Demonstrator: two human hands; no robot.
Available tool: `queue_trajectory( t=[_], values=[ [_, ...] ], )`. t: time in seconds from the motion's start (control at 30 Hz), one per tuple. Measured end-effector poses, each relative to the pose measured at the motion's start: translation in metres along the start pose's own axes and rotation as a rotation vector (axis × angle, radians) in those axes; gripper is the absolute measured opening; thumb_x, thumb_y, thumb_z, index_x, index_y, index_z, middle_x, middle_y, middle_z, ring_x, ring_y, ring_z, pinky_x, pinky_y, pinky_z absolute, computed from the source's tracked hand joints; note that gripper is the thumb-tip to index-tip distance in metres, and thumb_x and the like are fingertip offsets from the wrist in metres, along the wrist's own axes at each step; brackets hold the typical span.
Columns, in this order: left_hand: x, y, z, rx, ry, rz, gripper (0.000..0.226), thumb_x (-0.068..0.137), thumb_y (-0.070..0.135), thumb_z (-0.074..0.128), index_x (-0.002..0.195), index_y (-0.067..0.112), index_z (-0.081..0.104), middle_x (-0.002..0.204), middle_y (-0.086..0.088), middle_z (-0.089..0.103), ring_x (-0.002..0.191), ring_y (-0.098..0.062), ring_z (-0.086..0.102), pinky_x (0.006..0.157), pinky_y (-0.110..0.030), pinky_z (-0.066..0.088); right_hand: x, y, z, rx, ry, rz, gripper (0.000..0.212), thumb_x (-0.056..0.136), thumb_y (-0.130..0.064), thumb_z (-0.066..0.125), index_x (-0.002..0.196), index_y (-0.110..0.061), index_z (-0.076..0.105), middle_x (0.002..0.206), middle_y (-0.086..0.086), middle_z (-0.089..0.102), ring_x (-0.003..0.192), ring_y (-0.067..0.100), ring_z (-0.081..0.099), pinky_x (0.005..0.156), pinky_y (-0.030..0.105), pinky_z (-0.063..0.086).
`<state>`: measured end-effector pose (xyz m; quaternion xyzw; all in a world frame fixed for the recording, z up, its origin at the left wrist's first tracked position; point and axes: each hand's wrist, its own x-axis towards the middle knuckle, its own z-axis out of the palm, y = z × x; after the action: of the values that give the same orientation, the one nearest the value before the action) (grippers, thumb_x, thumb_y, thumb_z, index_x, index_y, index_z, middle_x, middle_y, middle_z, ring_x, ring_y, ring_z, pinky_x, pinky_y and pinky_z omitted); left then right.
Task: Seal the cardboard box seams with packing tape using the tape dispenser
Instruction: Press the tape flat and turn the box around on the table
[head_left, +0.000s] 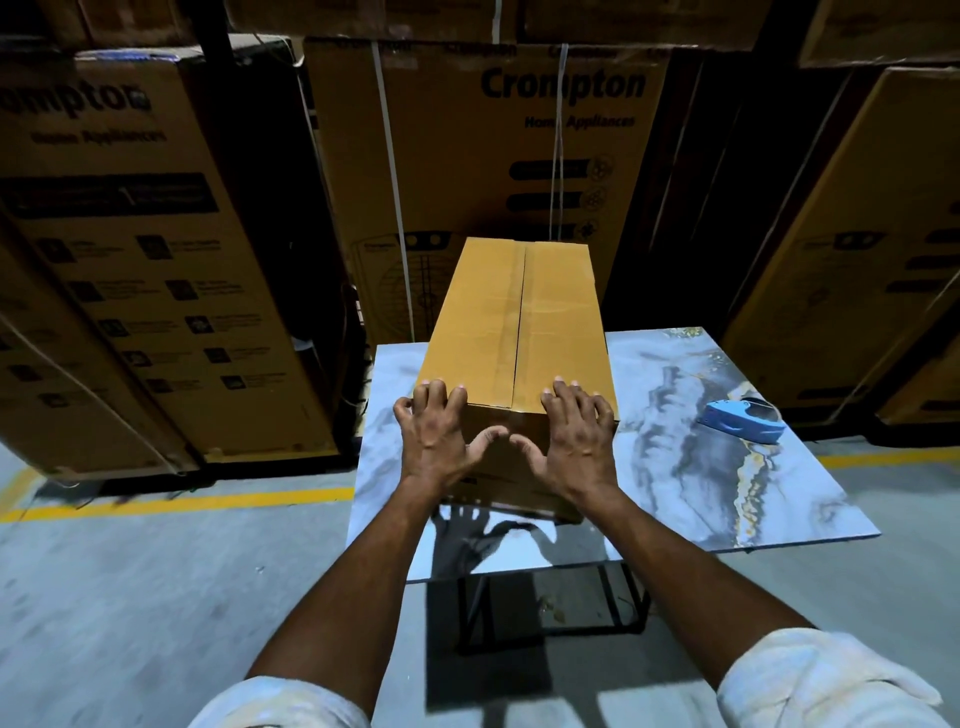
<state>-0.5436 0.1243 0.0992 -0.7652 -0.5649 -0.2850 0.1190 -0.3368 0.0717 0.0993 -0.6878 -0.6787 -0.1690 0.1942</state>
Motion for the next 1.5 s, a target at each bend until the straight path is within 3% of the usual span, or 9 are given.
queue_trajectory(
  t=[0.2,0.43,0.57,0.77,0.9,1.0,1.13,1.33,1.5],
  values=[
    [0.004,0.011,-0.004,-0.023,0.016,-0.109,0.069,0.084,0.083,0.046,0.101,0.018,0.059,0.105,-0.008,0.051,0.105,-0.031,0.048,0.09,-0.049,0.038,0.009,-0.014,-0.002,0.024,0.039,0.088,0.068,0.089,-0.07,0.046,0.125,-0.013,0.059,0.141,0.011,0.055,0.132,0.032,0.046,0.112,0.053,0.029],
    [-0.003,-0.002,0.0,0.009,-0.083,-0.003,0.08,0.071,0.075,0.07,0.125,0.019,0.052,0.126,-0.01,0.05,0.119,-0.034,0.049,0.095,-0.052,0.037,0.0,0.003,0.001,-0.016,-0.072,-0.044,0.085,0.081,-0.065,0.066,0.146,-0.016,0.042,0.158,0.012,0.036,0.144,0.033,0.033,0.121,0.051,0.017],
    [-0.005,0.005,-0.003,-0.007,-0.052,-0.044,0.086,0.071,0.084,0.061,0.127,0.019,0.054,0.131,-0.011,0.047,0.126,-0.033,0.045,0.1,-0.055,0.035,-0.001,0.01,-0.004,0.01,-0.095,-0.063,0.088,0.083,-0.073,0.057,0.151,-0.021,0.037,0.16,0.011,0.032,0.147,0.03,0.029,0.122,0.049,0.017],
    [0.003,0.044,-0.011,-0.001,-0.007,-0.136,0.066,0.092,0.079,0.035,0.11,0.02,0.06,0.119,-0.006,0.052,0.118,-0.028,0.048,0.104,-0.057,0.03,-0.008,0.041,-0.016,0.181,0.026,0.075,0.072,0.09,-0.075,0.042,0.141,-0.024,0.049,0.154,0.016,0.037,0.143,0.033,0.032,0.114,0.053,0.026],
    [0.024,0.087,-0.008,-0.057,0.023,-0.212,0.057,0.098,0.067,0.036,0.114,0.022,0.067,0.121,-0.003,0.061,0.123,-0.023,0.05,0.109,-0.057,0.025,-0.009,0.061,-0.012,0.592,-0.114,0.312,0.073,0.092,-0.072,0.044,0.154,-0.034,0.031,0.164,0.008,0.027,0.149,0.028,0.029,0.117,0.053,0.029],
    [0.047,0.124,-0.005,-0.099,-0.059,-0.234,0.058,0.099,0.068,0.034,0.118,0.024,0.068,0.122,-0.002,0.064,0.124,-0.019,0.049,0.112,-0.055,0.024,-0.014,0.066,-0.007,0.725,-0.126,0.241,0.068,0.096,-0.066,0.045,0.155,-0.039,0.026,0.161,-0.001,0.036,0.147,0.021,0.035,0.115,0.047,0.037],
    [0.064,0.163,-0.002,-0.028,-0.125,-0.262,0.06,0.096,0.07,0.036,0.102,0.022,0.073,0.112,-0.006,0.067,0.117,-0.024,0.051,0.103,-0.052,0.03,-0.017,0.079,-0.007,0.899,-0.173,0.1,0.06,0.09,-0.041,0.055,0.147,-0.025,0.045,0.136,0.005,0.064,0.12,0.023,0.063,0.098,0.039,0.053],
    [0.063,0.224,0.02,0.188,-0.166,-0.166,0.054,0.089,0.064,0.046,0.103,0.017,0.069,0.113,-0.009,0.064,0.118,-0.028,0.051,0.106,-0.055,0.029,0.007,0.215,0.039,0.669,-0.075,0.051,0.045,0.091,-0.04,0.064,0.129,-0.016,0.062,0.116,0.009,0.071,0.104,0.029,0.066,0.092,0.04,0.052],
    [0.057,0.284,0.061,0.116,-0.152,0.021,0.047,0.084,0.051,0.059,0.103,0.009,0.07,0.116,-0.016,0.065,0.127,-0.036,0.054,0.115,-0.061,0.028,0.046,0.364,0.085,0.232,-0.43,0.201,0.09,0.077,-0.057,0.077,0.148,-0.018,0.038,0.145,0.018,0.046,0.136,0.039,0.038,0.109,0.052,0.032]
  ],
)
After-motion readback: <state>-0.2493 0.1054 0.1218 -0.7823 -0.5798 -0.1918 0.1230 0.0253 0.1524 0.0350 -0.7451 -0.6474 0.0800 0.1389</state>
